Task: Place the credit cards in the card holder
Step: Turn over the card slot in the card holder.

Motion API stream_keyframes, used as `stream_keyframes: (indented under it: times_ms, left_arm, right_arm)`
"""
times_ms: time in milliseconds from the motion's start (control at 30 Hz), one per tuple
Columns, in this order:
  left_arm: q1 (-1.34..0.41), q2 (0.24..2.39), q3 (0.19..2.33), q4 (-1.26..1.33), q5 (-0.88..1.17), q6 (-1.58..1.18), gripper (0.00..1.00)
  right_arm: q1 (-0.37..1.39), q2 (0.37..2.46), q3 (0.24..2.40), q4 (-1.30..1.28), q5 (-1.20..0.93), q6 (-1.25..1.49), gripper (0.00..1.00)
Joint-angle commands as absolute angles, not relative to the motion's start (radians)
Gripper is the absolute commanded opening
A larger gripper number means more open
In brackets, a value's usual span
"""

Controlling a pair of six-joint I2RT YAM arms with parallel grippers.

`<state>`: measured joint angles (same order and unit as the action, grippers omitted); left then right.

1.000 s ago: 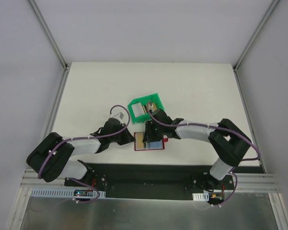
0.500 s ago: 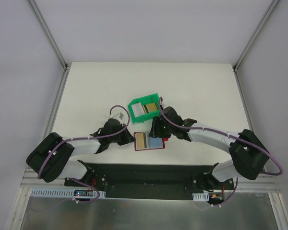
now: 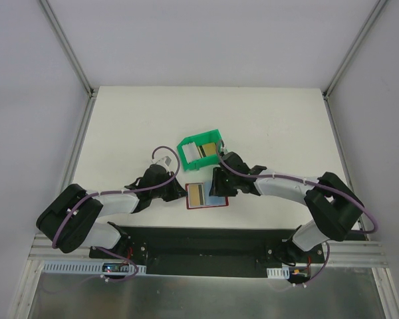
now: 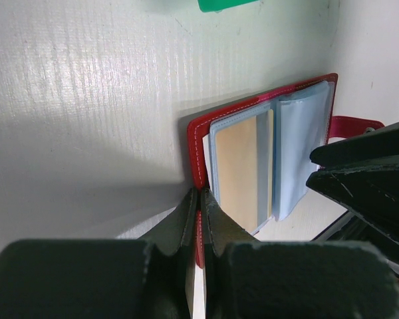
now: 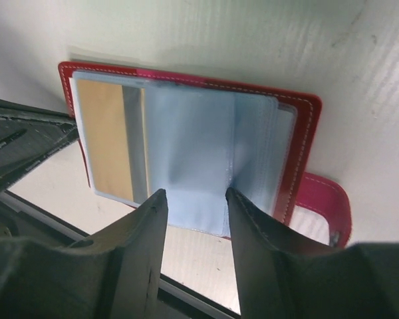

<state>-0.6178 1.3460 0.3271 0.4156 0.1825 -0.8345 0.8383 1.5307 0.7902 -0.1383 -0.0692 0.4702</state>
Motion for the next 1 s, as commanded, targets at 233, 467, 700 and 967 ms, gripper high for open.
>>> stream_keyframes:
  times_ms: [233, 467, 700, 967]
  left_arm:
    - [-0.617, 1.371, 0.295, 0.285, 0.170, -0.816, 0.00]
    - [-0.617, 1.381, 0.287, 0.290, 0.160, -0.830, 0.00]
    - [-0.617, 1.382, 0.276, 0.290, 0.140, -0.853, 0.00]
    - [-0.617, 1.379, 0.272, 0.282, 0.124, -0.865, 0.00]
  right_arm:
    - [0.848, 1.632, 0.868, -0.023, -0.234, 0.482, 0.39]
    - [0.865, 1.698, 0.962, 0.060, -0.377, 0.466, 0.41]
    - [0.887, 1.712, 1.020, 0.071, -0.486, 0.456, 0.43]
    - [0.876, 1.566, 1.032, 0.014, -0.417, 0.394, 0.44]
